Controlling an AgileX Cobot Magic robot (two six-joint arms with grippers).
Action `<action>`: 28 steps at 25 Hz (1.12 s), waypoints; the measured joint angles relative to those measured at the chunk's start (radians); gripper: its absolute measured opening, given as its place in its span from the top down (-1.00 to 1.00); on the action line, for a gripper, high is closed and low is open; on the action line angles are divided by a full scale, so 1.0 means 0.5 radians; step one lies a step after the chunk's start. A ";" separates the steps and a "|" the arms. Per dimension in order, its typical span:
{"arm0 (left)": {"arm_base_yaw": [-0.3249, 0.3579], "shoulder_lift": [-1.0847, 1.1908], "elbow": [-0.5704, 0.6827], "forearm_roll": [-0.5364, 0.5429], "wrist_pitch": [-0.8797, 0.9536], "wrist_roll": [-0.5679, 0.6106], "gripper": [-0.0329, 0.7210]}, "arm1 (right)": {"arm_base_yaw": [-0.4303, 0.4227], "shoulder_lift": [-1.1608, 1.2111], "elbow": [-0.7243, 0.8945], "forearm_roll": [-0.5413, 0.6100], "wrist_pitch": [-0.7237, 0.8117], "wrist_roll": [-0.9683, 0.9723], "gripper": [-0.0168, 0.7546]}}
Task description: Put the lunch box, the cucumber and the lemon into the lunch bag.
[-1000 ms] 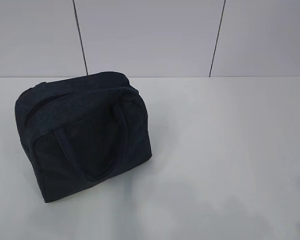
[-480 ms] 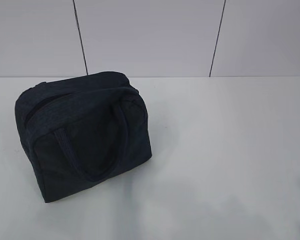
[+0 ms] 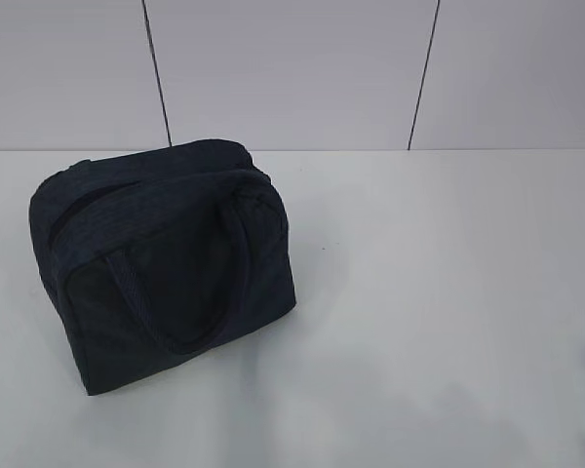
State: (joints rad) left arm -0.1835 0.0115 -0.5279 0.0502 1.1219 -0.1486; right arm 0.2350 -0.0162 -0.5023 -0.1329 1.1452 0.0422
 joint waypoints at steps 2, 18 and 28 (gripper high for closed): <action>0.000 0.000 0.000 0.000 0.000 0.000 -0.07 | 0.000 0.000 0.000 0.000 0.000 0.000 -0.18; 0.000 0.000 0.000 0.000 -0.003 0.000 -0.02 | -0.340 0.000 0.000 -0.004 0.000 0.004 -0.18; 0.000 0.000 0.000 0.000 -0.003 0.000 0.03 | -0.343 0.000 0.000 -0.004 0.000 0.004 -0.18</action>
State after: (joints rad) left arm -0.1835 0.0115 -0.5279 0.0502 1.1202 -0.1486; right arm 0.0635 -0.0162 -0.5023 -0.1351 1.1452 0.0442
